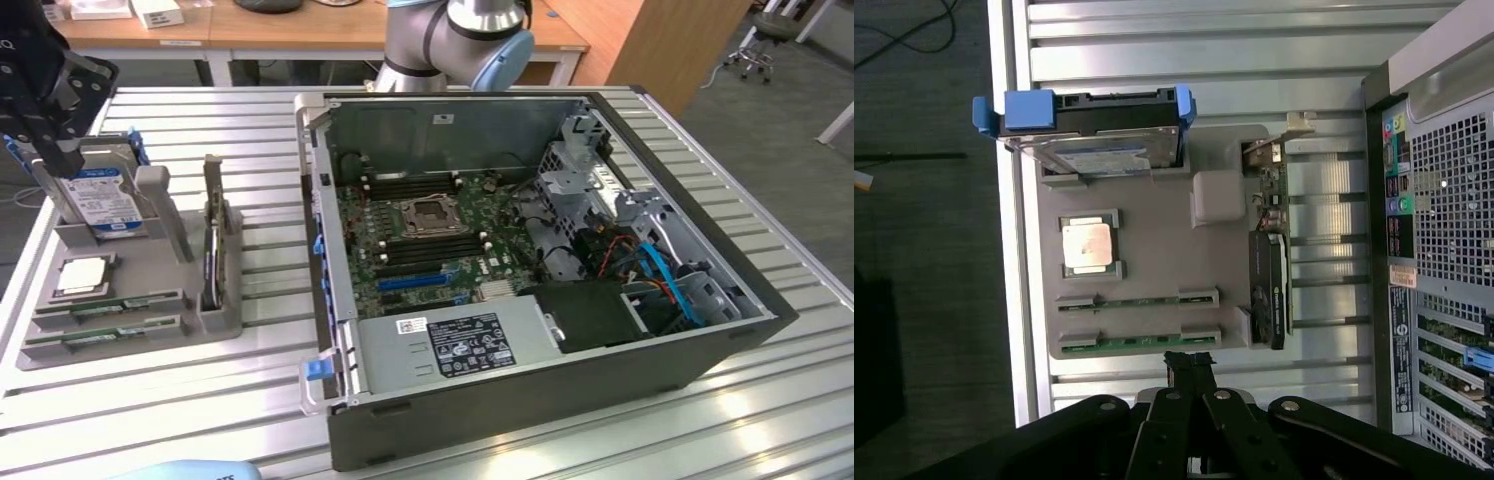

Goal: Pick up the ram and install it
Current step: 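Reach for the ram, then pick up the ram and move it above insertion slot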

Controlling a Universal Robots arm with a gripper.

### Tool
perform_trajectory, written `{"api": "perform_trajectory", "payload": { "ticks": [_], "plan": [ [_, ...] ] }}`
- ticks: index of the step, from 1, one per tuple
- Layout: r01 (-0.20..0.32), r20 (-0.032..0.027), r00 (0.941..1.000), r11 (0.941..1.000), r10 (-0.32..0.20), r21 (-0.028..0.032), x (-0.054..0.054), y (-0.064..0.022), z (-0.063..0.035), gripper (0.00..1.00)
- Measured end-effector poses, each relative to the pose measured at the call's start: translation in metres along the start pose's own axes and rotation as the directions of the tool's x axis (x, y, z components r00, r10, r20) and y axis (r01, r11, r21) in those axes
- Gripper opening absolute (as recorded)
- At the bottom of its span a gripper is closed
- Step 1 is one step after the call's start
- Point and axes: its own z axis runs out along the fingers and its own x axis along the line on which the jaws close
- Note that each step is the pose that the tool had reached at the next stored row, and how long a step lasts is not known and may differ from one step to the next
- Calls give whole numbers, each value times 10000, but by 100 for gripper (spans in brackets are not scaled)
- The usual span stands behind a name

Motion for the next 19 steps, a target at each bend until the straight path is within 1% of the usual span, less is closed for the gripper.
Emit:
{"api": "perform_trajectory", "payload": {
  "ticks": [4, 15, 19],
  "plan": [
    [0, 1, 10000, 10000, 0, 0, 0, 0, 1, 10],
    [-1, 1, 10000, 10000, 1, 0, 0, -5, 90, 10],
    [-1, 0, 10000, 10000, 1, 0, 1, -6, 97, 10]
  ]
}}
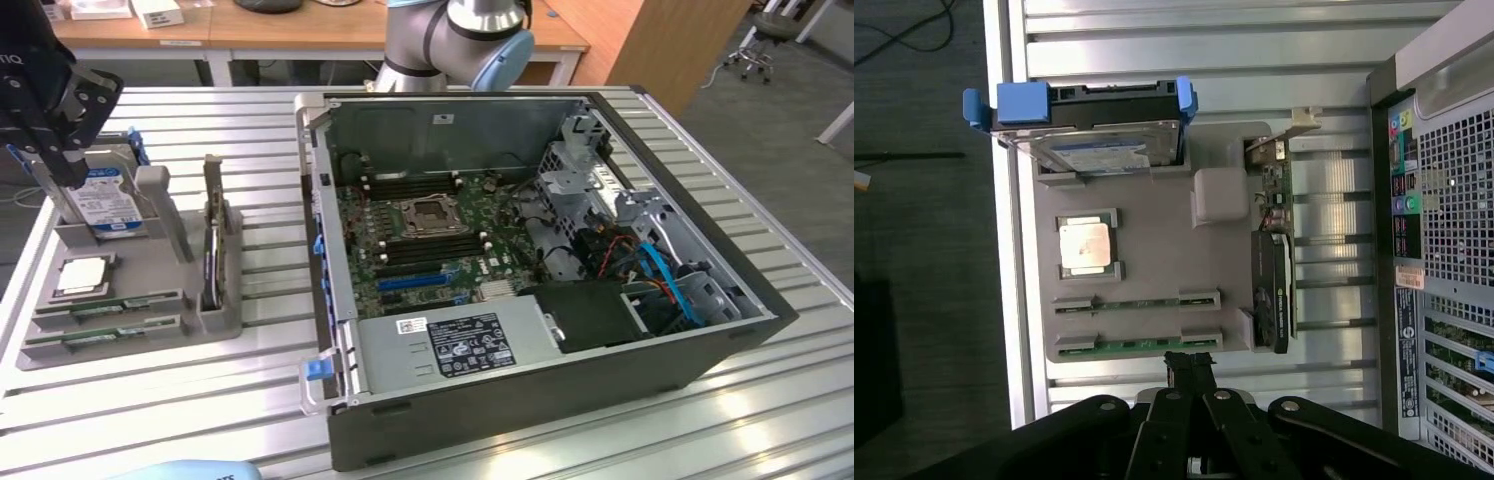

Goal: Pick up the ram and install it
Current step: 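Pick up the ram and move it above insertion slot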

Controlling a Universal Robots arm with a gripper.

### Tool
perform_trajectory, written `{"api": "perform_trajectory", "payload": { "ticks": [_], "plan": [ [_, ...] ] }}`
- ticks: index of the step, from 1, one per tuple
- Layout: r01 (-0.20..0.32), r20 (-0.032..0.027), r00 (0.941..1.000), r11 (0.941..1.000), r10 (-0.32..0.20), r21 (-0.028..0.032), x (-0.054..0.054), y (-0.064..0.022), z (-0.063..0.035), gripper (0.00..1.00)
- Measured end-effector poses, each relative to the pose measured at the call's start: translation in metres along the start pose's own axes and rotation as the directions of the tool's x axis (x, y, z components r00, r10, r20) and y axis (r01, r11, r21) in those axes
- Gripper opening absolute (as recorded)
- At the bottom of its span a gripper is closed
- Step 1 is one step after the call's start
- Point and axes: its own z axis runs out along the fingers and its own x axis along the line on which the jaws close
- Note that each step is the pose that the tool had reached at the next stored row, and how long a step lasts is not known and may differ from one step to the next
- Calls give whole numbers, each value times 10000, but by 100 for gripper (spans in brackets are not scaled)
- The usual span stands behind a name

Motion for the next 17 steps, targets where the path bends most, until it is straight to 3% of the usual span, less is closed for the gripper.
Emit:
{"api": "perform_trajectory", "payload": {
  "ticks": [17],
  "plan": [
    [271, -12, 9996, 9996, -271, -1, 0, 0, 3, 10]
  ]
}}
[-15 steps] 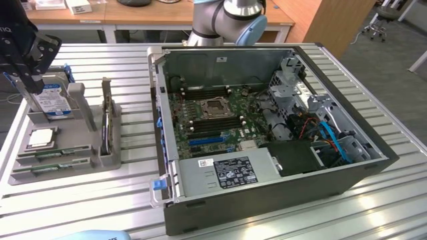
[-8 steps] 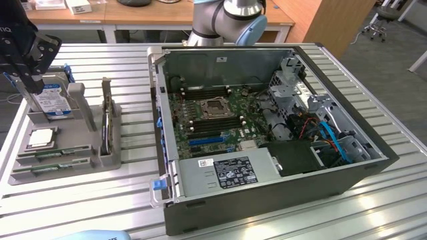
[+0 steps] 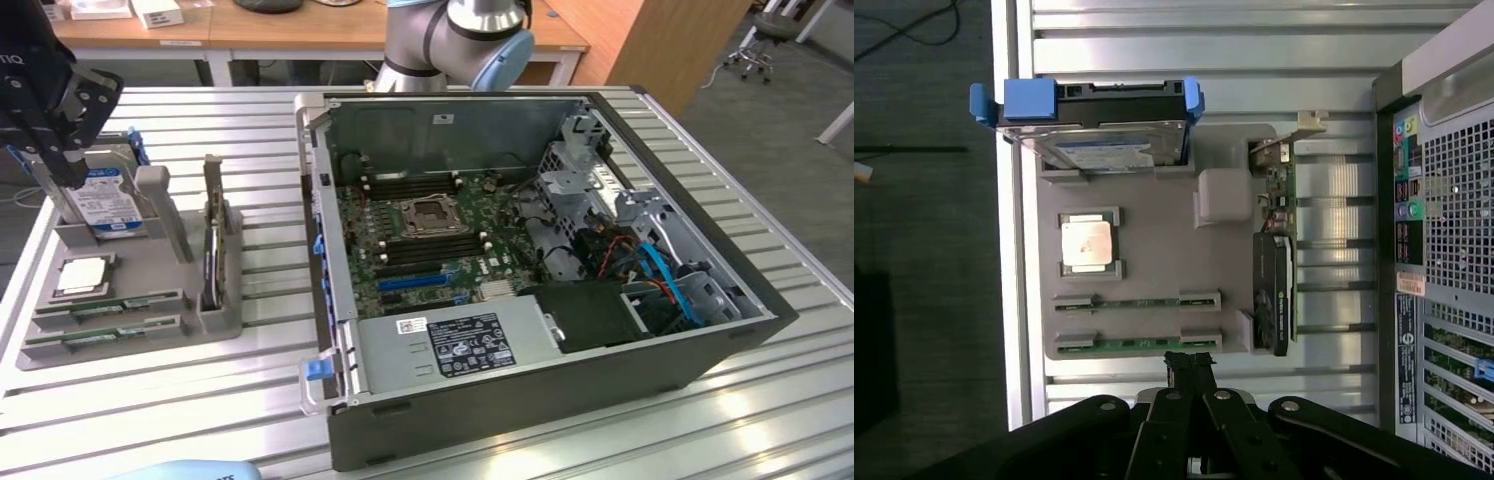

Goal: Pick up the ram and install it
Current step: 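Pick up the ram and move it above insertion slot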

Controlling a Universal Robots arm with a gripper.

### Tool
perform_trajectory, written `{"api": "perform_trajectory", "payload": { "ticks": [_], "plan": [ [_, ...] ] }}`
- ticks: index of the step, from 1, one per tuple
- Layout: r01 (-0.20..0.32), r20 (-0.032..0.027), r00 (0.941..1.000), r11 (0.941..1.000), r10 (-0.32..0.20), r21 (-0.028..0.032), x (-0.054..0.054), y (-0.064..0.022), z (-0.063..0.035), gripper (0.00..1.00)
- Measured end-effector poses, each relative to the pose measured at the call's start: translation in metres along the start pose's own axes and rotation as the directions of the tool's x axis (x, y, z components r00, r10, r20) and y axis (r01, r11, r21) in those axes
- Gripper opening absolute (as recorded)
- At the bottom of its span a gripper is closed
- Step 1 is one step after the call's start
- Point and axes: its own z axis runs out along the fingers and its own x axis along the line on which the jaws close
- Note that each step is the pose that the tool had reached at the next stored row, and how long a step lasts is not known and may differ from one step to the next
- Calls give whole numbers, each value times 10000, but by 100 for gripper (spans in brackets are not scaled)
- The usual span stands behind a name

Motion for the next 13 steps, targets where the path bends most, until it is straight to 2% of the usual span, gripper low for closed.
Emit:
{"api": "perform_trajectory", "payload": {
  "ticks": [13],
  "plan": [
    [685, -30, 9976, 9976, -685, -5, 0, 0, 3, 10]
  ]
}}
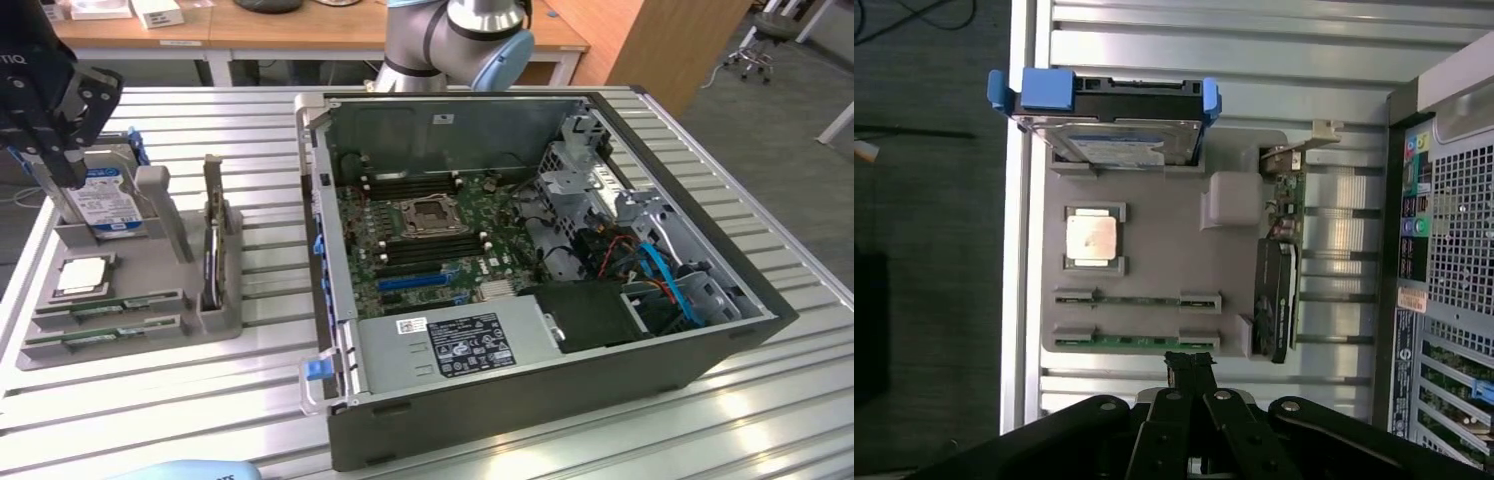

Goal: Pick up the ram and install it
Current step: 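Pick up the ram and move it above insertion slot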

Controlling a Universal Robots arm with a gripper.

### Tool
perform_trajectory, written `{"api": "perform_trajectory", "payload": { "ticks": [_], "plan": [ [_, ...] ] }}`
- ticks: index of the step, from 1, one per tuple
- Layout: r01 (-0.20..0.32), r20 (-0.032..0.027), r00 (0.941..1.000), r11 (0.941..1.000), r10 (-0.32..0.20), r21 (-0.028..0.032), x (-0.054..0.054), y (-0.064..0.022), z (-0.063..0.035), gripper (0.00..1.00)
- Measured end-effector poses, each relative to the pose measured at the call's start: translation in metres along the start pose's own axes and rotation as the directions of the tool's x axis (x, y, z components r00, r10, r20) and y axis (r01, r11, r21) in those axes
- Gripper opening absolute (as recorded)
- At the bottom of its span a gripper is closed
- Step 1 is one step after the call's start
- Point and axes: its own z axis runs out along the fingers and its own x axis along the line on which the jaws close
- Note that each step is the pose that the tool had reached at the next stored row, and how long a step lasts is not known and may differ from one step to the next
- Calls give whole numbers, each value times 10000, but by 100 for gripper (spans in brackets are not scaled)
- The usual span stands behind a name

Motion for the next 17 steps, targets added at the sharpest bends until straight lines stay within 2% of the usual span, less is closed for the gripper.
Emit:
{"api": "perform_trajectory", "payload": {
  "ticks": [9, 17],
  "plan": [
    [624, -27, 9980, 9980, -624, -4, -1, 0, 2, 10],
    [1222, -53, 9925, 9925, -1222, -9, -2, 0, 4, 10]
  ]
}}
